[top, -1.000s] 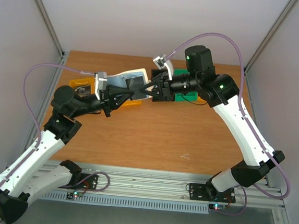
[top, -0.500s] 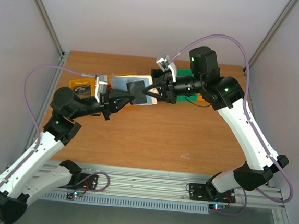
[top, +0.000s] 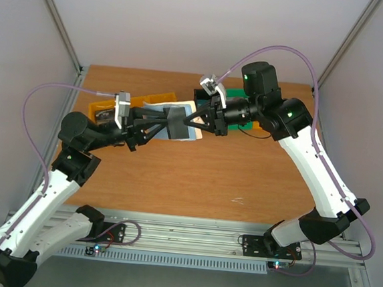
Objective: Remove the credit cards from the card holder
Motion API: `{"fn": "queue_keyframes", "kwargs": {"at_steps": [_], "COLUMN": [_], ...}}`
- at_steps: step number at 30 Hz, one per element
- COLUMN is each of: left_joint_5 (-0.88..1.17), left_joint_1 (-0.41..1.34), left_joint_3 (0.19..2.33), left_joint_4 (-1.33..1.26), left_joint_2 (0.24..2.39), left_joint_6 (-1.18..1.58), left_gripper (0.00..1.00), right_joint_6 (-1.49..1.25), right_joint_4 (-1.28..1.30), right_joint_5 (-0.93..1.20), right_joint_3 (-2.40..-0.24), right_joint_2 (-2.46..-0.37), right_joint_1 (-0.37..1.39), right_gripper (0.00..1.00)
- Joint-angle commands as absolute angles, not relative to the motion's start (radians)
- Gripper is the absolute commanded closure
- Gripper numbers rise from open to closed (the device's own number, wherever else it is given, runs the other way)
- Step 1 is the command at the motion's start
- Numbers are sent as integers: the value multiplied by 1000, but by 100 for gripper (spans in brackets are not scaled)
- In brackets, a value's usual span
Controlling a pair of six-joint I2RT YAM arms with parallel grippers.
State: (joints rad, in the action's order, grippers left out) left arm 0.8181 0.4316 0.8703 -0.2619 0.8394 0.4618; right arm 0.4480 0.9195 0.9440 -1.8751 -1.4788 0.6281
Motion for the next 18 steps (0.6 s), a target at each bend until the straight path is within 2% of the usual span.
{"fn": "queue_keyframes", "kwargs": {"at_steps": [1, 3, 9, 18], "left_joint_5": [827, 824, 805, 757], "left_joint_1": [417, 417, 417, 418], "left_joint_3": [916, 920, 932, 952], "left_joint_4": [-364, -357, -349, -318], "left_joint_2": [833, 838, 854, 877], "left_joint_6": [536, 557, 581, 578], "left_gripper": [73, 75, 90, 94], "right_joint_6": [468, 468, 468, 463], "right_joint_4": [939, 938, 936, 932], "right_joint_5": [990, 994, 1002, 1028], "right_joint_3": [-1875, -1874, -1870, -1867], "right_joint_2": [-1471, -1473, -1470, -1480], "right_joint_1": [623, 623, 624, 624], "right_gripper": [99, 99, 99, 99]}}
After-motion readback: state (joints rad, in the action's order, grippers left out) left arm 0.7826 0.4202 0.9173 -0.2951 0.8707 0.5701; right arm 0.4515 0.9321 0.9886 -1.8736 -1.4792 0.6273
